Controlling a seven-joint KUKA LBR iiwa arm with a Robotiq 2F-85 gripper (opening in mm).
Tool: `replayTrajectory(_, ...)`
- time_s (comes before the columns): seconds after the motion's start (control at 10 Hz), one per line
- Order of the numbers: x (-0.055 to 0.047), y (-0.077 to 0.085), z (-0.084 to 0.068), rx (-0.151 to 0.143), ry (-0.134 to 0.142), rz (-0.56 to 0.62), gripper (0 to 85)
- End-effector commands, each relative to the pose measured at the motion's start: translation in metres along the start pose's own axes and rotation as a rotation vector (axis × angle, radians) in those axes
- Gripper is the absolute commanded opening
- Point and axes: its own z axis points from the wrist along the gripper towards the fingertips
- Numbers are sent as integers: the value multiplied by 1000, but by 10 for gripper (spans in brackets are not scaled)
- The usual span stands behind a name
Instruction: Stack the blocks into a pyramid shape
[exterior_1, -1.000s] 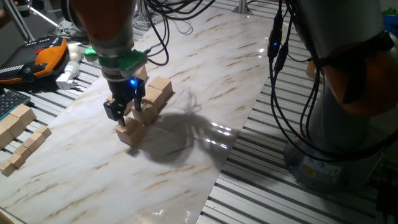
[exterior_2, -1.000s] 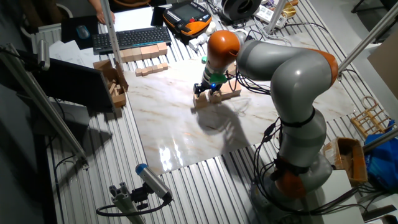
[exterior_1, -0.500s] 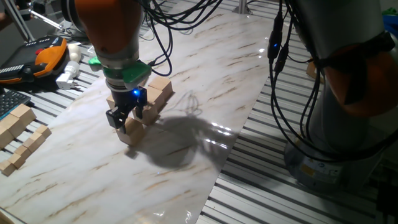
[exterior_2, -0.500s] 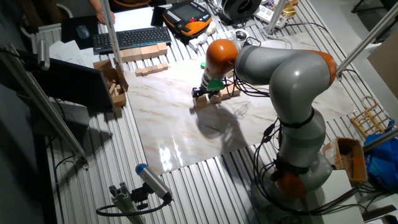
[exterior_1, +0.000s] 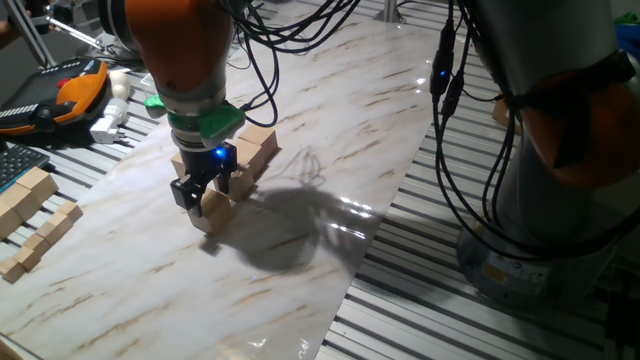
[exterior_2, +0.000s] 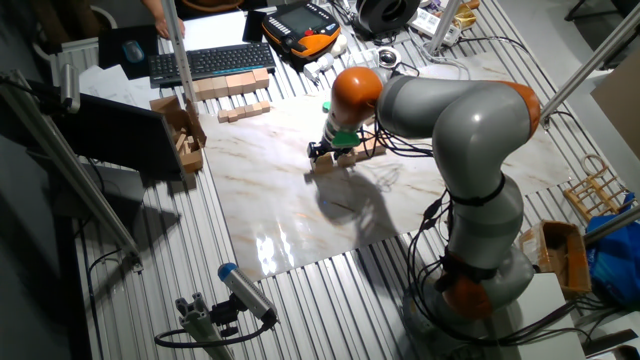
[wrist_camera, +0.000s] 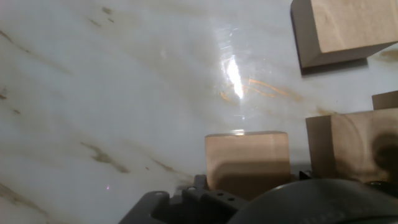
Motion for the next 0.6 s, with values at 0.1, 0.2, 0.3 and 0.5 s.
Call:
replayTrajectory(0.1, 0, 0, 0, 0, 1, 0, 680)
replayTrajectory(0.2, 1, 0, 0, -1, 6, 4, 680)
replayTrajectory(0.3, 1, 0, 2, -4, 6, 4, 680)
replayTrajectory(0.5, 1, 0, 3, -6, -4, 4, 680)
